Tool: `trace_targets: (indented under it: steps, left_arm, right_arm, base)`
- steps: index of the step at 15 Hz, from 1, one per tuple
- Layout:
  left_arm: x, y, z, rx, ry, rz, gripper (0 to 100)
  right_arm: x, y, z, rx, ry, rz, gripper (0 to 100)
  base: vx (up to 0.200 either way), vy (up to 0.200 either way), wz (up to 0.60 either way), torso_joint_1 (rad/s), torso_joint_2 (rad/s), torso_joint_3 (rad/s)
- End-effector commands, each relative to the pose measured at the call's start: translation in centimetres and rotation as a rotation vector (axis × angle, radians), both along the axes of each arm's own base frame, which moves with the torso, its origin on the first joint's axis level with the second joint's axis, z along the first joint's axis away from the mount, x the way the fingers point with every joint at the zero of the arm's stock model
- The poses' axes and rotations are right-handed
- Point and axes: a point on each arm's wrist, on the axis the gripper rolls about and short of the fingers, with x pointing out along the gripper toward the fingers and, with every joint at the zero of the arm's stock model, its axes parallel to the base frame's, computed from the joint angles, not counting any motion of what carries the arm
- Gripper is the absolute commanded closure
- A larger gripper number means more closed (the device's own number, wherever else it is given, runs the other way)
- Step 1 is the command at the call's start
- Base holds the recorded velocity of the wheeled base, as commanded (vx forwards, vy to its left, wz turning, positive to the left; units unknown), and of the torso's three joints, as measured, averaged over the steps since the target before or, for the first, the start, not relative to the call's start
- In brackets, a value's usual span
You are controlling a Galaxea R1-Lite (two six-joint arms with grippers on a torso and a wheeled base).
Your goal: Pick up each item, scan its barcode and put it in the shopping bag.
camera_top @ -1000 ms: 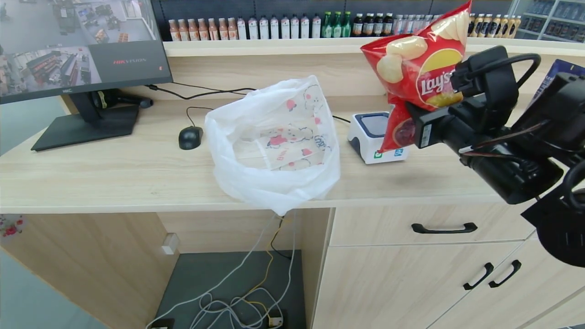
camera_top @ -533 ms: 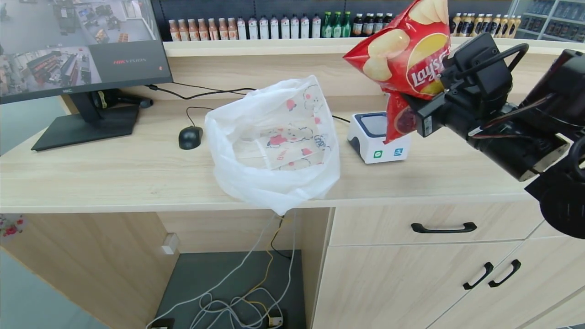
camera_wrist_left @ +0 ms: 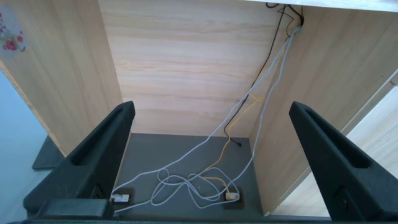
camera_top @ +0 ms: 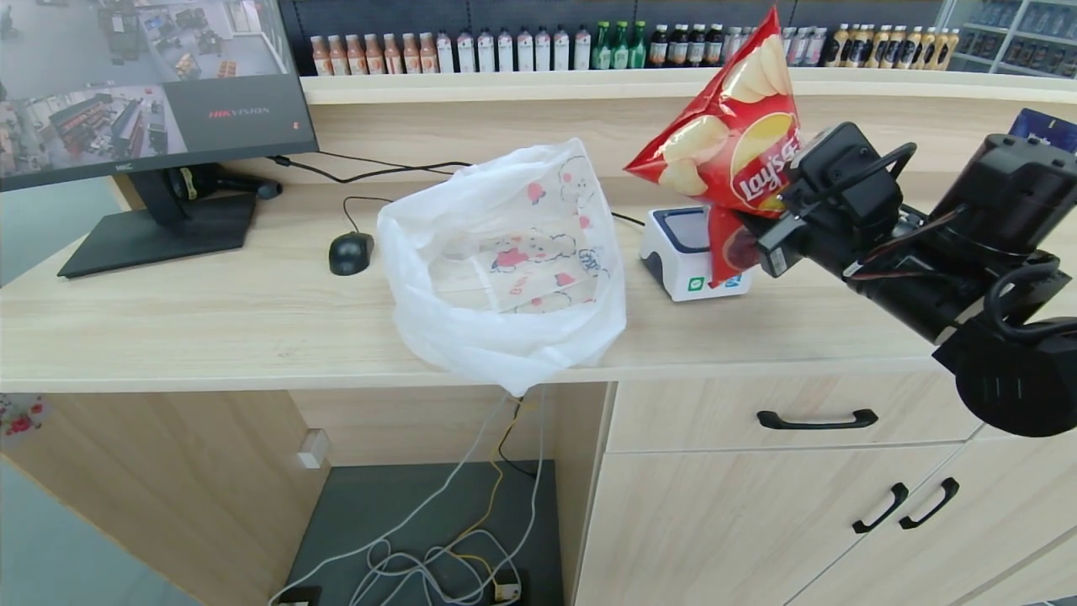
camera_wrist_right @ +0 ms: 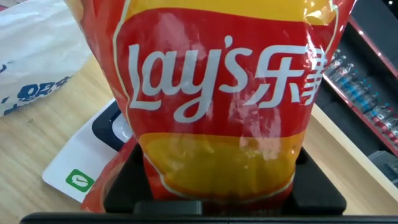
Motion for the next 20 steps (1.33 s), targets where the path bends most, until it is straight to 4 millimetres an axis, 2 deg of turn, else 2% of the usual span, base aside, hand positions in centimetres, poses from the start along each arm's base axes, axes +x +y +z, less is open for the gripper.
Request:
trace_targets:
  steps: [1, 14, 20]
  left_arm:
    - [0.0, 0.0, 0.0, -0.001, 0.0, -0.001, 0]
    - [0.0, 0.0, 0.0, -0.001, 0.0, -0.001, 0]
    - [0.0, 0.0, 0.0, -0.001, 0.0, 0.001, 0]
  right_arm:
    - [0.1, -0.1, -0.3, -0.005, 0.008, -0.004, 100]
    - [0.3, 0.2, -1.5, -0.036, 0.015, 0.005, 100]
    - [1.3, 0.5, -1.6, -0.012, 0.02, 0.008, 100]
  base:
    - [0.0, 0.0, 0.0, 0.0, 0.0, 0.0]
    - [0.0, 0.0, 0.0, 0.0, 0.0, 0.0]
    - [0.0, 0.0, 0.0, 0.0, 0.0, 0.0]
